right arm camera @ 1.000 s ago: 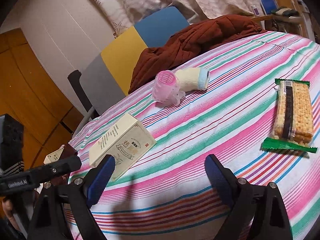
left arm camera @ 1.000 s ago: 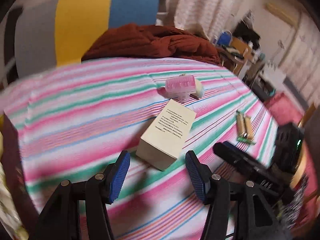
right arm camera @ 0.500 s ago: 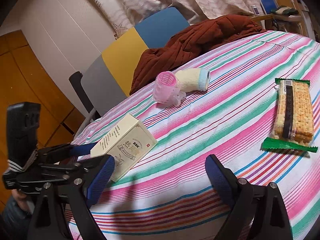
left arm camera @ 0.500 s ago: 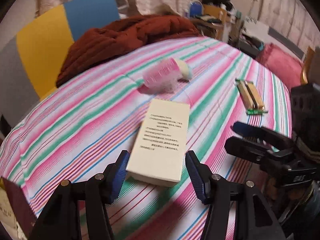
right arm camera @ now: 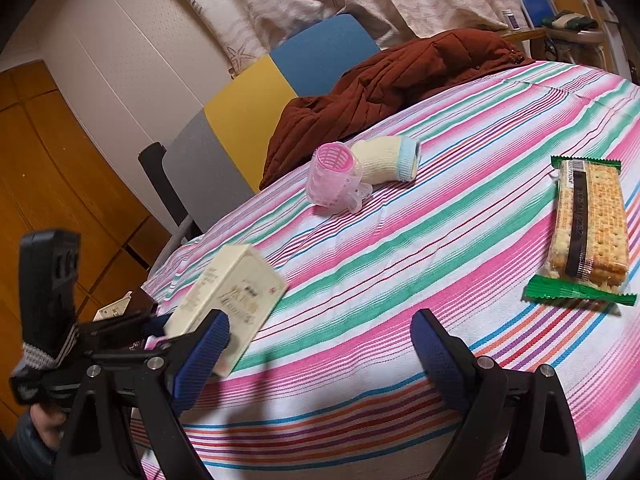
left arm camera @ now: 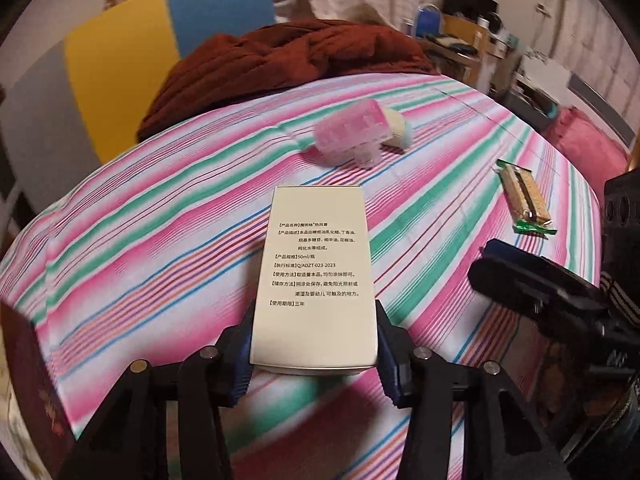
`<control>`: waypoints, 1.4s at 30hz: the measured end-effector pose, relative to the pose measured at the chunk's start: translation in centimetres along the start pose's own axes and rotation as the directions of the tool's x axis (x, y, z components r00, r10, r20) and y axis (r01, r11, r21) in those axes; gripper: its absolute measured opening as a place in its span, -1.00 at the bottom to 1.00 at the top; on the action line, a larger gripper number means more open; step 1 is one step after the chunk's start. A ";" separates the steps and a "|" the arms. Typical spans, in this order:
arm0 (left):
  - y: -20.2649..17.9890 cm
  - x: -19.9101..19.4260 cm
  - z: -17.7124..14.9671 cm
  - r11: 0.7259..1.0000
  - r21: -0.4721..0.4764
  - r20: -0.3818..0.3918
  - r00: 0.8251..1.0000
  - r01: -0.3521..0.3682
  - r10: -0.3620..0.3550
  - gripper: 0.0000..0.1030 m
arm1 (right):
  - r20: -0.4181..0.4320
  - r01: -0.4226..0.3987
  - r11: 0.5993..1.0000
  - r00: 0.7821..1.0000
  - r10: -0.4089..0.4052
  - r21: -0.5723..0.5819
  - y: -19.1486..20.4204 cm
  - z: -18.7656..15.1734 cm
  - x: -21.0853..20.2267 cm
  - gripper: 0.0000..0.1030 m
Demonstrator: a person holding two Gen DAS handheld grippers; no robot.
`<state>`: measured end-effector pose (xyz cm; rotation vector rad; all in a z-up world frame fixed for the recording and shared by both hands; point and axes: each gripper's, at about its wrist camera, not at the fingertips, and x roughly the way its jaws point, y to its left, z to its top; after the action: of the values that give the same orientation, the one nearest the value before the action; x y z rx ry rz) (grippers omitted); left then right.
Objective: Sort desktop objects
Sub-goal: 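Grasp the black-striped cracker pack with the right gripper while the left gripper holds the box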
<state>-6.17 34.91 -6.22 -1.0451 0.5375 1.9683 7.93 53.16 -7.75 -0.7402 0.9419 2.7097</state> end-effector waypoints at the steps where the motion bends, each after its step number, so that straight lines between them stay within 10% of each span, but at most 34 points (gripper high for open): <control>1: 0.0 -0.4 -0.5 1.000 -0.008 0.008 1.000 -0.004 0.004 0.00 | 0.001 0.005 1.000 1.000 -0.005 0.002 0.0 0.0 -0.1 0.82; 11: 1.4 -4.0 -6.6 0.993 -0.079 0.120 0.988 -0.092 0.101 0.00 | 0.123 0.219 0.976 0.968 -0.219 0.021 0.0 1.3 -3.9 0.81; 18: 2.0 -3.5 -7.4 0.990 -0.107 0.150 0.983 -0.090 0.106 0.01 | 0.091 0.610 0.785 0.780 -0.619 0.108 -3.6 5.1 -3.9 0.84; 22: 2.2 -2.8 -7.7 0.991 -0.107 0.133 0.986 -0.083 0.097 0.01 | 0.006 0.700 0.712 0.713 -0.701 0.060 -5.5 6.4 -1.5 0.84; 30: 2.1 -2.6 -8.3 0.994 -0.092 0.149 0.986 -0.055 0.069 0.08 | -0.053 0.683 0.729 0.727 -0.685 -0.047 -5.4 6.3 0.8 0.06; 36: 2.6 -2.8 -8.5 0.993 -0.116 0.167 0.986 -0.006 0.026 0.14 | -0.071 0.449 0.885 0.886 -0.459 -0.125 -2.7 4.2 0.3 -0.02; 42: 3.1 -3.0 -8.6 0.989 -0.148 0.180 0.983 0.007 0.020 0.14 | -0.102 0.283 0.927 0.944 -0.315 -0.246 0.7 1.5 1.5 0.04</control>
<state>-3.64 25.89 -8.59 -0.9414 0.2993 2.1098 5.80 53.49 -7.16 -1.0370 0.4923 2.5408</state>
